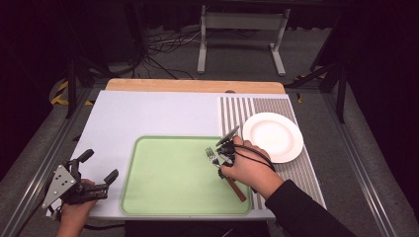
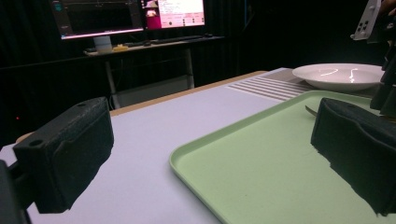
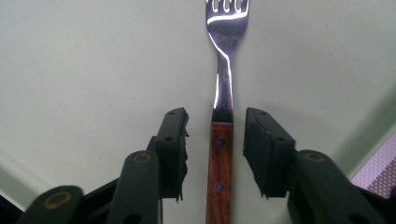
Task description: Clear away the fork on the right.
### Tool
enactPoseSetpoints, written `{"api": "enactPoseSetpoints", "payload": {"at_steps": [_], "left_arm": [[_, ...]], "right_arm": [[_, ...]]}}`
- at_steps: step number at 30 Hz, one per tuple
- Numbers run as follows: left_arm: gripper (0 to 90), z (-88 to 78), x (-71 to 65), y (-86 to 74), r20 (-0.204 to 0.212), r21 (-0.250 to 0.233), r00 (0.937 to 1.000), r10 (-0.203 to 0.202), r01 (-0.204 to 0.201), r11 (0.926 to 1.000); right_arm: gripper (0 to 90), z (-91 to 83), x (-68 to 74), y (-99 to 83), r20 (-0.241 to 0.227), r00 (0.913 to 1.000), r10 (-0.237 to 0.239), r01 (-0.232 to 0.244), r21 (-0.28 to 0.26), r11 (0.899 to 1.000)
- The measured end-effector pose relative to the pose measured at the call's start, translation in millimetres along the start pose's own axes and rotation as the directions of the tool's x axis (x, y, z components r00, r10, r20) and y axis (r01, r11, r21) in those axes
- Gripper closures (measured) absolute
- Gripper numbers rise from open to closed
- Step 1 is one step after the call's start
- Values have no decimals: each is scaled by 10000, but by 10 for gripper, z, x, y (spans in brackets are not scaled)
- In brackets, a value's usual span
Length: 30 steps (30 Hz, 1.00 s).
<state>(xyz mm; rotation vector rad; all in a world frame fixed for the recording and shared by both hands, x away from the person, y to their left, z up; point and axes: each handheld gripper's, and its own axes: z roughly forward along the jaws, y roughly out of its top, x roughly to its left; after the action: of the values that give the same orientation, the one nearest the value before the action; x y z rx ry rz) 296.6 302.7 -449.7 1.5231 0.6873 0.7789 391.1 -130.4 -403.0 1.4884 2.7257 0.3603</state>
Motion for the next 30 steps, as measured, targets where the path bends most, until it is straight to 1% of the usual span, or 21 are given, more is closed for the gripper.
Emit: {"api": "enactPoseSetpoints", "payload": {"at_steps": [1, 3, 4, 5, 6, 7, 9, 10, 12, 13, 14, 17, 18, 19, 21, 22, 23, 25, 26, 28, 30], "left_arm": [[0, 0, 0, 0, 7, -13, 10000, 2, -2, 10000], [0, 0, -1, 0, 18, -13, 10000, 5, -5, 10000], [0, 0, -1, 0, 7, -14, 10000, 8, -8, 10000], [0, 0, -1, 0, 6, -11, 10000, 6, -6, 10000], [0, 1, -1, -1, 14, -14, 10000, -3, 3, 10000], [0, 1, -1, -1, 7, 0, 10000, 0, 0, 10000], [0, 2, 0, 0, 34, -12, 10000, -18, 18, 10000], [0, 1, 1, 0, 44, -16, 10000, -47, 47, 10000], [0, 1, 1, -1, 42, -15, 10000, -77, 77, 10000], [0, 1, 1, -1, 42, -10, 10000, -74, 74, 10000], [0, 1, 1, -1, 39, -9, 10000, -67, 67, 10000], [0, 3, 1, -2, 35, -9, 10000, -74, 74, 10000], [0, 3, 1, -2, 40, -8, 10000, -70, 70, 10000], [0, 3, 1, -3, 39, -5, 10000, -61, 62, 10000], [0, 2, 1, -3, 32, 8, 10000, -57, 57, 10000], [0, 2, 1, -3, 36, 12, 10000, -53, 53, 10000], [0, 2, 2, -4, 28, 7, 10000, -56, 56, 10000], [0, 2, 1, -4, 27, 3, 10000, -62, 62, 10000], [0, 2, 1, -3, 26, 0, 10000, -60, 60, 10000], [0, 2, 1, -3, 16, -6, 10000, -51, 51, 10000], [0, 2, 2, -3, 15, -6, 10000, -49, 49, 10000]], "right_arm": [[533, -3, -2, -1, 13, 9999, -119, 119, -105, 9999], [468, -9, -2, -2, 49, 9991, -425, 427, -481, 9979], [414, -10, 0, -3, 114, 9979, -633, 640, -781, 9949], [356, -10, 3, -6, 170, 9962, -857, 871, -1175, 9892], [331, -13, -3, -5, 166, 9942, -1061, 1073, -1450, 9836], [316, -19, -5, -4, 161, 9931, -1164, 1175, -1588, 9803], [276, -29, -19, -1, 195, 9883, -1514, 1524, -1903, 9698], [272, -39, -24, 3, 217, 9841, -1764, 1768, -2219, 9589], [276, -55, -31, 13, 160, 9783, -2066, 2035, -2632, 9430], [285, -61, -29, 16, 43, 9757, -2190, 2115, -2793, 9366], [302, -64, -28, 20, -38, 9747, -2236, 2128, -2921, 9324], [398, -64, -24, 32, -40, 9665, -2565, 2426, -3116, 9187], [447, -61, -18, 38, -73, 9638, -2665, 2510, -3122, 9162], [512, -58, -13, 42, -99, 9626, -2707, 2540, -3135, 9150], [633, -56, -6, 47, -235, 9607, -2765, 2569, -3020, 9180], [708, -55, -6, 51, -310, 9566, -2898, 2678, -2989, 9159], [772, -55, -4, 52, -293, 9558, -2924, 2715, -2931, 9167], [870, -41, -2, 64, -230, 9498, -3121, 2926, -2884, 9117], [898, -31, -4, 69, -212, 9478, -3180, 2993, -2838, 9110], [900, 4, -9, 80, -250, 9439, -3294, 3099, -2779, 9092], [900, 35, -14, 84, -308, 9433, -3305, 3097, -2761, 9099]]}}
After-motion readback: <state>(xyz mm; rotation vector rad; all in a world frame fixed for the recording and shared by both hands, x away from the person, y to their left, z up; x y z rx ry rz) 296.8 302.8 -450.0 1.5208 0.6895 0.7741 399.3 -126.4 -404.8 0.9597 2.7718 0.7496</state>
